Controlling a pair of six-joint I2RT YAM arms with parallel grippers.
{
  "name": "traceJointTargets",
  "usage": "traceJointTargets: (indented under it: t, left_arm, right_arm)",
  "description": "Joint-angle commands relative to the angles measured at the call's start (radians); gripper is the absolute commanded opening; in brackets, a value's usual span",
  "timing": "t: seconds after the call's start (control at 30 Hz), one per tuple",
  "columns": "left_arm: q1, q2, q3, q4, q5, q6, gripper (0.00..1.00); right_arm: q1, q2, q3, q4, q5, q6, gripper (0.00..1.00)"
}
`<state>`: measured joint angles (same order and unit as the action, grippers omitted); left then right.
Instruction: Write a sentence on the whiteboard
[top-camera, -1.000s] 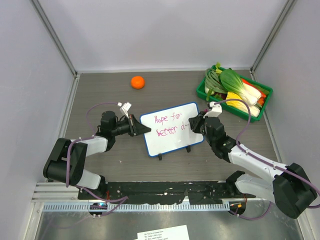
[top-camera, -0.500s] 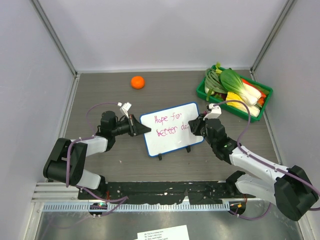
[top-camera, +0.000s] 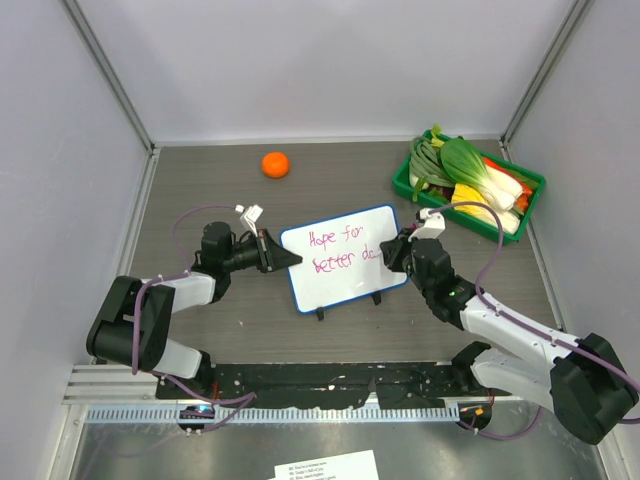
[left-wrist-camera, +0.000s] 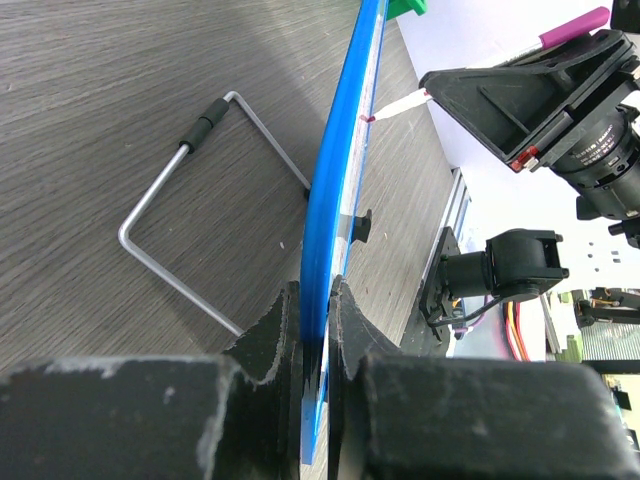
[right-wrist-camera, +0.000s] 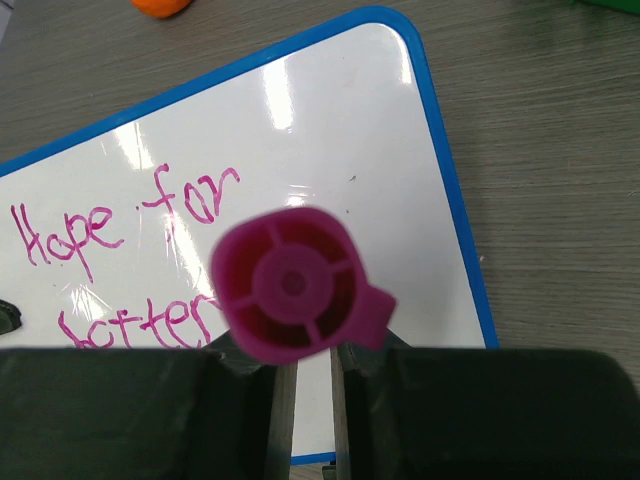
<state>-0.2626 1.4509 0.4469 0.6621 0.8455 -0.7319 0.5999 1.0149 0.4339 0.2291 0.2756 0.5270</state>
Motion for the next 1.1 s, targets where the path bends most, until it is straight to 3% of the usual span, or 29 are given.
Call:
traceJointTargets:
  t: [0.0,1.07]
  left_arm:
    - [-0.009,0.028,-0.025,-0.164,-0.158,0.134,0.00]
    - [-0.009,0.026,-0.027,-0.164,-0.157,0.135,0.00]
  right_arm:
    - [-0.003,0.010,0.060,0.027,0.053,-0.010,0.01]
    - [-0.002,-0.004,0.009,-0.008,0.013,-0.005,0.01]
